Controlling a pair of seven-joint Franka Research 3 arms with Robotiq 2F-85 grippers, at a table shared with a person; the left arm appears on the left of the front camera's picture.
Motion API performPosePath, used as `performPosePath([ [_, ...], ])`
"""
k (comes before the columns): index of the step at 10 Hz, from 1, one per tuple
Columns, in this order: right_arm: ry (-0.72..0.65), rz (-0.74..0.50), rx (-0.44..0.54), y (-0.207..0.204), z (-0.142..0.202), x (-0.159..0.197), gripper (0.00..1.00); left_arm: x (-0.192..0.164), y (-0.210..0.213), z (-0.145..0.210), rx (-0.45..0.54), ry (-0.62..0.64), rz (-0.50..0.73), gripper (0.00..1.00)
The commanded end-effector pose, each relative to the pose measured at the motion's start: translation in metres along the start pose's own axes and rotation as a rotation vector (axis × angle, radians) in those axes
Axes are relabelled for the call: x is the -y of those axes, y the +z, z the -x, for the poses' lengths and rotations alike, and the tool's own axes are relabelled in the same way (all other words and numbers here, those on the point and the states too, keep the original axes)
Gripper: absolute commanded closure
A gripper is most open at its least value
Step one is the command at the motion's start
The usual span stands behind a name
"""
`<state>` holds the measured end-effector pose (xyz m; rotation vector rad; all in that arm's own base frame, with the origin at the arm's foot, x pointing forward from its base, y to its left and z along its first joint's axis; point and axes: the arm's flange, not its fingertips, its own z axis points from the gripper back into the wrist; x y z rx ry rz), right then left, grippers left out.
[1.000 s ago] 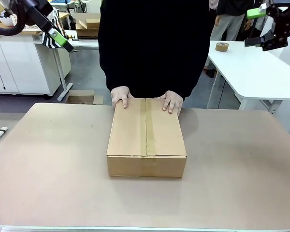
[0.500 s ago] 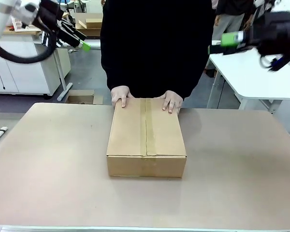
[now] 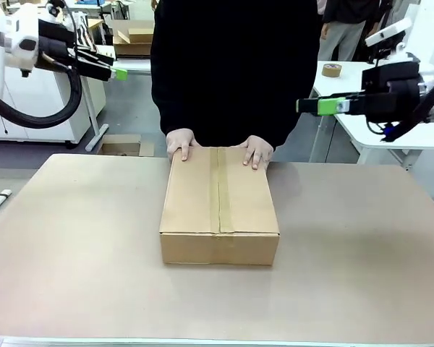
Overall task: Pack the gift set into the box.
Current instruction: Press and hold the closed box until the human finishes sealing it.
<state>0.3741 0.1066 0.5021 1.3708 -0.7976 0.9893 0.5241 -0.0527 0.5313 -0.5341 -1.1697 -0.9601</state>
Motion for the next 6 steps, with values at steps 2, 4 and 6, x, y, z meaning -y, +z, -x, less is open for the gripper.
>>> performPosePath([
  [2,0.168,-0.122,-0.141,-0.051,0.019,0.02,0.0,0.045,-0.026,-0.008,0.154,-0.081,0.367,0.0],
  [4,0.117,-0.051,-0.141,-0.059,0.049,0.048,0.0,0.079,-0.02,0.017,0.224,-0.156,0.722,0.0],
  [6,0.104,-0.005,-0.125,-0.079,0.076,0.068,0.0,0.113,-0.026,0.044,0.111,-0.283,0.817,0.0],
])
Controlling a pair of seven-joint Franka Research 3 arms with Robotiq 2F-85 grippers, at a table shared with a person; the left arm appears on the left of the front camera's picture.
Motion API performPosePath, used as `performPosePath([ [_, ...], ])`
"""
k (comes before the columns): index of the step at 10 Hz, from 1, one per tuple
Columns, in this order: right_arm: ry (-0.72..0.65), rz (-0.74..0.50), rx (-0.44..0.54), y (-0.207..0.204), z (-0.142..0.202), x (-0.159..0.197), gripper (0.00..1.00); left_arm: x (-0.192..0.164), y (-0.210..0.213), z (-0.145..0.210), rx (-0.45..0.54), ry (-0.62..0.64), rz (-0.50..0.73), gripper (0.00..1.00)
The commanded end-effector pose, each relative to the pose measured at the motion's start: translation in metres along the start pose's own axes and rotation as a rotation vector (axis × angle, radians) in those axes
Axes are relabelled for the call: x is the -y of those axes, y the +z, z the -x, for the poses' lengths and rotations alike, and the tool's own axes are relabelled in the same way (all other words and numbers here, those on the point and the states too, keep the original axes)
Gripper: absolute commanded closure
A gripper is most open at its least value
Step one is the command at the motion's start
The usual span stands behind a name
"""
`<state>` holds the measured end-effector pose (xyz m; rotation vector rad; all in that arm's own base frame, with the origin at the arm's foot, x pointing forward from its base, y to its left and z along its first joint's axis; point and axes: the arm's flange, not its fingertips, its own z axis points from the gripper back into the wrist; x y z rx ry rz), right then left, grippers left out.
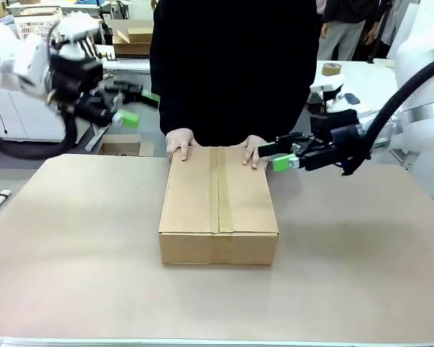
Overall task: Pack the gift set into the box.
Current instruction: Press and hold the closed box until the human finishes sealing it.
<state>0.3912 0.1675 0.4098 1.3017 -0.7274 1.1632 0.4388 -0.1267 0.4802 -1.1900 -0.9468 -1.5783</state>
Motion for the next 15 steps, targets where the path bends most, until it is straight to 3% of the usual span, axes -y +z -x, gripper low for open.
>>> performPosePath([
  [1,0.056,0.033,0.025,-0.026,0.018,0.018,0.0,0.008,-0.011,0.03,-0.13,-0.107,0.007,0.0],
  [2,0.089,0.046,0.025,-0.034,0.035,0.028,0.0,0.003,-0.028,0.054,-0.1,-0.046,-0.041,0.0],
  [3,0.052,0.053,0.025,-0.032,0.041,0.03,0.0,-0.003,-0.044,0.072,-0.134,-0.007,-0.156,0.0],
  [4,0.018,0.029,-0.003,-0.017,0.027,0.02,0.0,-0.015,-0.054,0.078,-0.268,0.1,-0.399,0.0],
  [5,0.018,0.029,-0.003,-0.017,0.027,0.02,0.0,0.006,-0.024,0.061,-0.131,-0.016,-0.025,0.0],
  [6,0.019,0.031,-0.004,-0.024,0.041,0.028,0.0,0.006,-0.024,0.061,-0.131,-0.016,-0.025,0.0],
  [7,0.158,0.07,-0.102,-0.024,0.028,0.017,0.0,-0.004,-0.036,0.082,-0.194,0.025,-0.172,0.0],
  [8,0.318,0.14,-0.105,-0.023,0.032,0.029,0.0,-0.016,-0.032,0.078,-0.154,0.007,-0.452,0.0],
  [9,0.391,0.178,-0.073,-0.021,0.041,0.041,0.0,-0.021,-0.043,0.092,-0.135,0.027,-0.48,0.0],
  [11,0.369,0.203,-0.038,-0.018,0.059,0.064,0.0,-0.026,-0.065,0.109,-0.074,-0.01,-0.483,0.0],
  [13,0.286,0.142,0.004,-0.024,0.078,0.078,0.0,-0.027,-0.084,0.122,-0.038,0.006,-0.354,0.0],
  [15,0.237,0.174,-0.022,-0.031,0.086,0.088,0.0,-0.023,-0.098,0.128,-0.045,0.018,-0.246,0.0],
])
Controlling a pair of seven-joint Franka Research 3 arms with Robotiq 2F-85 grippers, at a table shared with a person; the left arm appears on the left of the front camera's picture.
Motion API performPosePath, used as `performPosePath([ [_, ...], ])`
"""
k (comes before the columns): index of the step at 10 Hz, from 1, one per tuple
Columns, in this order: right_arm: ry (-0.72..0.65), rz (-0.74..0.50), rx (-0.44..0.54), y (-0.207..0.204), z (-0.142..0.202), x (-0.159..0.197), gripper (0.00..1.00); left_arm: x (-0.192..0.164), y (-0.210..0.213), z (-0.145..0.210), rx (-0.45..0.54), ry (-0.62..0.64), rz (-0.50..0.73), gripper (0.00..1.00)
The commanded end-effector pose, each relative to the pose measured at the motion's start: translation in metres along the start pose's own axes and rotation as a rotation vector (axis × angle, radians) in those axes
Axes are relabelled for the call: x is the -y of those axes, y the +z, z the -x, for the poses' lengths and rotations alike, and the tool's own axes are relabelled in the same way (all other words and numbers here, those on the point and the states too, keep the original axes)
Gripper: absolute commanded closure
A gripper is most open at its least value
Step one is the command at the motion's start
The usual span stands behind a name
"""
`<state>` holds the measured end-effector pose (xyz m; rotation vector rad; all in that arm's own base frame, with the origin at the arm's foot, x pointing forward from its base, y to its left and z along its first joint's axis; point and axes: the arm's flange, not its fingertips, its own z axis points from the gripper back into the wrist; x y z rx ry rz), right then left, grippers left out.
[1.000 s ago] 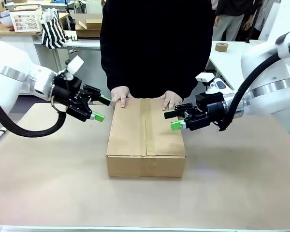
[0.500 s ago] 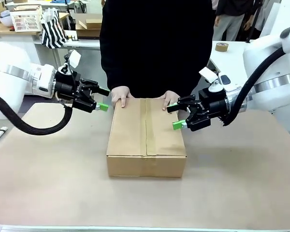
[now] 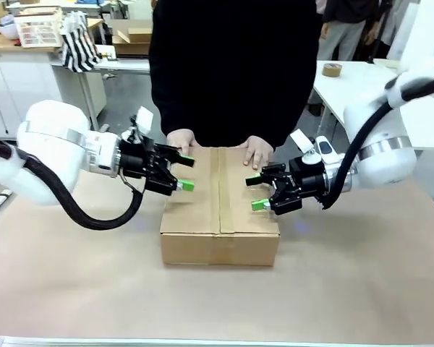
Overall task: Pack the gift set into the box.
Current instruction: Press and hold the closed box until the human finishes sealing it.
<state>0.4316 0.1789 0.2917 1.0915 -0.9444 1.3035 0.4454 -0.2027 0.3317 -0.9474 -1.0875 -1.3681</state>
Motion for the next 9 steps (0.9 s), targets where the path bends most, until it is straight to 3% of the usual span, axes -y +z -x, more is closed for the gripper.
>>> performPosePath([
  [1,-0.023,0.049,0.001,-0.01,-0.001,0.012,0.0,-0.001,0.001,0.004,-0.025,-0.01,0.094,0.0],
  [5,-0.017,0.025,-0.023,-0.022,0.005,0.013,0.0,0.011,-0.012,0.034,-0.109,0.075,0.15,0.0],
  [6,-0.007,0.007,-0.004,-0.012,0.003,0.009,0.0,0.01,-0.016,0.037,-0.182,0.09,0.073,0.0],
  [7,-0.007,0.007,-0.004,-0.012,0.003,0.009,0.0,0.011,-0.009,0.03,-0.069,0.039,0.126,0.0],
  [9,-0.007,0.007,-0.004,-0.012,0.003,0.009,0.0,0.011,-0.009,0.03,-0.069,0.039,0.126,0.0],
])
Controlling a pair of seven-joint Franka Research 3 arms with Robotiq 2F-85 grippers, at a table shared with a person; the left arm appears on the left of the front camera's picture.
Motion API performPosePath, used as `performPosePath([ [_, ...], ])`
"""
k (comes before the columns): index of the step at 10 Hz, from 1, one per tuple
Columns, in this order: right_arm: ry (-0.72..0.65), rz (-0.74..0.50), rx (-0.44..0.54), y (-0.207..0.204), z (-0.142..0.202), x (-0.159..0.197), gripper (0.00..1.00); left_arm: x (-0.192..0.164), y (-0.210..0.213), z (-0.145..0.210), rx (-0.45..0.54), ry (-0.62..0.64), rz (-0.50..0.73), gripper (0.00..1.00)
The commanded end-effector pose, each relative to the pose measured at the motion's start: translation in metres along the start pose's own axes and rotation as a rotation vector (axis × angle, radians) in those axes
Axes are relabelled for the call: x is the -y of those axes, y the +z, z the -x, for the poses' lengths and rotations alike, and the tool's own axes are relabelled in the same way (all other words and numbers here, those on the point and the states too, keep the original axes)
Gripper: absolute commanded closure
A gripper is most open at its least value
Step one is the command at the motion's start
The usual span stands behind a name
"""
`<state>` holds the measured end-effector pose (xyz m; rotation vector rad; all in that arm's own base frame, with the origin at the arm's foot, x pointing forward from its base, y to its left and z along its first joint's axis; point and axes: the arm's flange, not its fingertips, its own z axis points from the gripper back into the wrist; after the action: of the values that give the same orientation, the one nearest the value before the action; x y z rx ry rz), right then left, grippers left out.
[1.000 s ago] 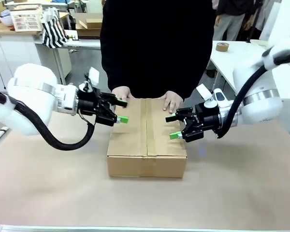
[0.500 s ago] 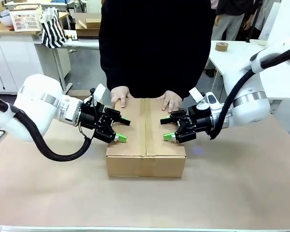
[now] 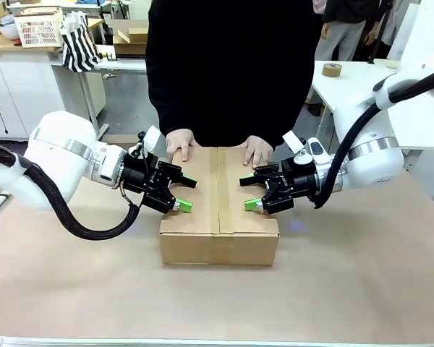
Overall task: Pack the gift set into the box.
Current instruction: Press and hold the closed box until the human finishes sealing it.
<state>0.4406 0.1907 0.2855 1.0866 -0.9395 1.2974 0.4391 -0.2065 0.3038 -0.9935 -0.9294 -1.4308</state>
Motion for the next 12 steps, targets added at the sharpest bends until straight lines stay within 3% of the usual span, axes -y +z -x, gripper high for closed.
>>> performPosePath([
  [1,-0.001,0.003,0.0,0.0008,0.0,-0.0007,0.0,0.0023,0.0006,0.0054,0.006,-0.009,0.007,0.0],
  [12,-0.001,0.003,0.0,0.0008,0.0,-0.0007,0.0,0.0023,0.0006,0.0054,0.006,-0.009,0.007,0.0],
])
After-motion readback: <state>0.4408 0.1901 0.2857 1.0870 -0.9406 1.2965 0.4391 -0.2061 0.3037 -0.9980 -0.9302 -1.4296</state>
